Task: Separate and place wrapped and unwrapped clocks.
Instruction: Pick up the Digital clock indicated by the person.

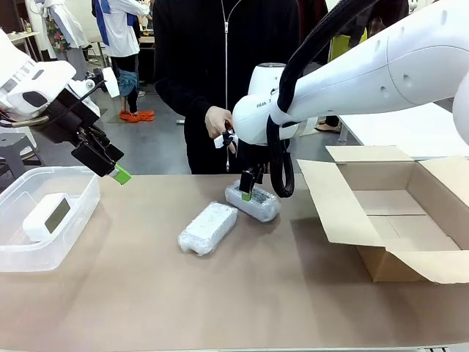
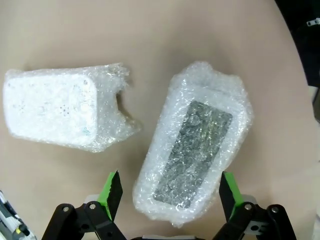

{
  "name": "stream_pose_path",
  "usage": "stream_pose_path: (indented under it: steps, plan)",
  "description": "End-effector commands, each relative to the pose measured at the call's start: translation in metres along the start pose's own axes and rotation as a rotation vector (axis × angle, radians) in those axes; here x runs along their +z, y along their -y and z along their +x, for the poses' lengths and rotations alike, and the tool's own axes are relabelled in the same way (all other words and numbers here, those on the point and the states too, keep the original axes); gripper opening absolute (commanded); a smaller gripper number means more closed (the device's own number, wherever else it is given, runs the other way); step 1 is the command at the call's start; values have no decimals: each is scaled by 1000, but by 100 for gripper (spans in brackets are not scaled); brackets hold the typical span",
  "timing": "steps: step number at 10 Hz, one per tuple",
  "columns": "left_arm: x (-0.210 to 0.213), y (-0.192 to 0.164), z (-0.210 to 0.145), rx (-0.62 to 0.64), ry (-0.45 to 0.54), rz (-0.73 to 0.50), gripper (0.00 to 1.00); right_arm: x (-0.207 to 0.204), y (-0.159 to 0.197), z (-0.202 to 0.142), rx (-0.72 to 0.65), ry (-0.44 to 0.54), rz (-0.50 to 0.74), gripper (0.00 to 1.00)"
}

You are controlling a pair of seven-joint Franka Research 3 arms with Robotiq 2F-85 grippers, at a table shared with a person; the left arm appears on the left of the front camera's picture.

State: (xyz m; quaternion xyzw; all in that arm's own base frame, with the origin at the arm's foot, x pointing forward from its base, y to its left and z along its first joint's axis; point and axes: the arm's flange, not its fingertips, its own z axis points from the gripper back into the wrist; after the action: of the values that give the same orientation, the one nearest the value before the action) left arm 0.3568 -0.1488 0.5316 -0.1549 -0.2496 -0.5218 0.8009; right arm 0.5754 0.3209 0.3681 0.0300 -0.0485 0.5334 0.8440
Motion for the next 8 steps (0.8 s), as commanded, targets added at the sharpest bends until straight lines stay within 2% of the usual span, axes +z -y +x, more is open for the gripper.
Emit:
stream_pose_path:
  steps: [1,8]
  plan:
    - [0,0,0,7,-4,5,100,-1,11,4,-31,-12,-12,100]
    - [0,0,0,7,-4,5,100,-16,18,0,-42,-8,7,100]
